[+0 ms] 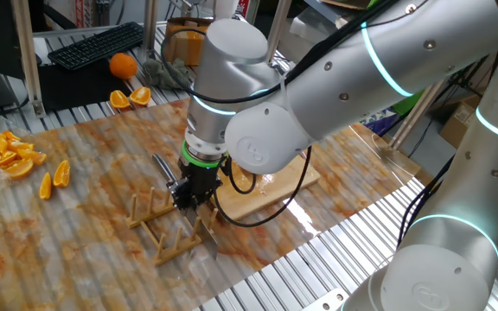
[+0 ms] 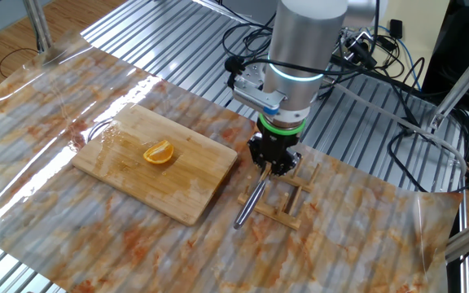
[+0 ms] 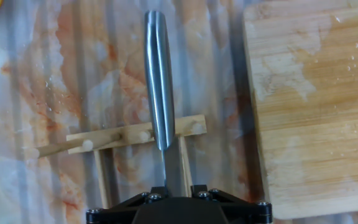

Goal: Chop the orange

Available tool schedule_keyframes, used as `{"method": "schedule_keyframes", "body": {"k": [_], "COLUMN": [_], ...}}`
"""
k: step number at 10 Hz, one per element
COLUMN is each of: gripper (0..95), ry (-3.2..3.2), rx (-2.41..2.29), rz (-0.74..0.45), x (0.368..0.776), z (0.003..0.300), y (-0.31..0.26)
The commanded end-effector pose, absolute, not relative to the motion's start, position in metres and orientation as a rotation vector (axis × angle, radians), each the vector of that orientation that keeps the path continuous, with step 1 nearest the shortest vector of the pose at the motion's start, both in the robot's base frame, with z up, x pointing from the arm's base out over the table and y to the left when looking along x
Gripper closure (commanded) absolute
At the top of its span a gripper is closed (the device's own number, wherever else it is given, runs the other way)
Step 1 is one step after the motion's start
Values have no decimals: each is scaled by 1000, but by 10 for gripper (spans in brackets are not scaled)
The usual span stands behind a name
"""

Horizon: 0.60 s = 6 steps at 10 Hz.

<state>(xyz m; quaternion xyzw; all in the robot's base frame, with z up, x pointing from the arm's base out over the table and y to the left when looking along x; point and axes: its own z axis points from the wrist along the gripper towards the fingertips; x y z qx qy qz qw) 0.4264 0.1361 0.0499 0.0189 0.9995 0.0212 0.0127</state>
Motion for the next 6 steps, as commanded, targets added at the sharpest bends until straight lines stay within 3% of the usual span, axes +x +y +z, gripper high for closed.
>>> {"method": "schedule_keyframes", "body": {"k": [1, 6], "gripper": [760, 760], "ry": [3115, 3113], "rx": [52, 61], "rz": [38, 4], "x": [429, 443], "z": [49, 49], "y": [136, 138]}}
